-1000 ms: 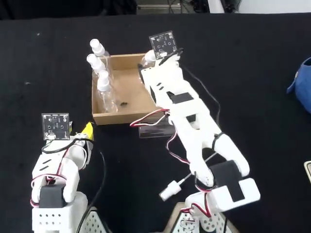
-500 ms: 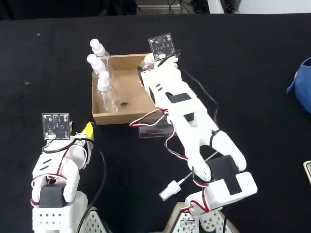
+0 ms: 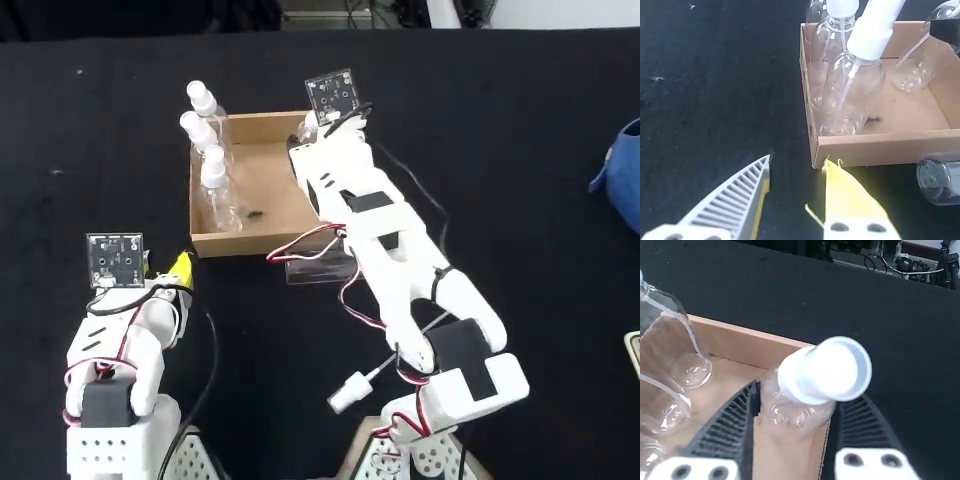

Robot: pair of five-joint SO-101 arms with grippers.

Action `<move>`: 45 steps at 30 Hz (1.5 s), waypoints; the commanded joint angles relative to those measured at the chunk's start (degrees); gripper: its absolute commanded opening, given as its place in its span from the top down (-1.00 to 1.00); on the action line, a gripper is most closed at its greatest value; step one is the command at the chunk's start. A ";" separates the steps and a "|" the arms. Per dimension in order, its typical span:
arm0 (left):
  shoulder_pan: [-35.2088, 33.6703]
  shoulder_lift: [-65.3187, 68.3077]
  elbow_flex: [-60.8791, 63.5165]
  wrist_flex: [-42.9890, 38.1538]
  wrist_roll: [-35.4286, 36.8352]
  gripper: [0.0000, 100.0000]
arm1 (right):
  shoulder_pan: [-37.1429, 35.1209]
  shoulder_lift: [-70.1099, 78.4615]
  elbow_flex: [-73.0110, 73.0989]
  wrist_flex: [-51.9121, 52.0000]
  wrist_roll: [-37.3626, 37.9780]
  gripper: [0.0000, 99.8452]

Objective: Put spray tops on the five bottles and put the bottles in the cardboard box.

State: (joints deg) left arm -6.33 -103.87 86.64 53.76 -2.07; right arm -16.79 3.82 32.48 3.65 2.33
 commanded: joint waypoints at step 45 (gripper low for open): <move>-0.84 -0.70 -1.71 0.18 0.00 0.94 | 1.32 -0.40 -5.05 5.27 -0.44 0.44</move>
State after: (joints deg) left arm -6.68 -103.87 86.64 53.76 -2.07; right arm -16.88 3.82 30.73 7.96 2.33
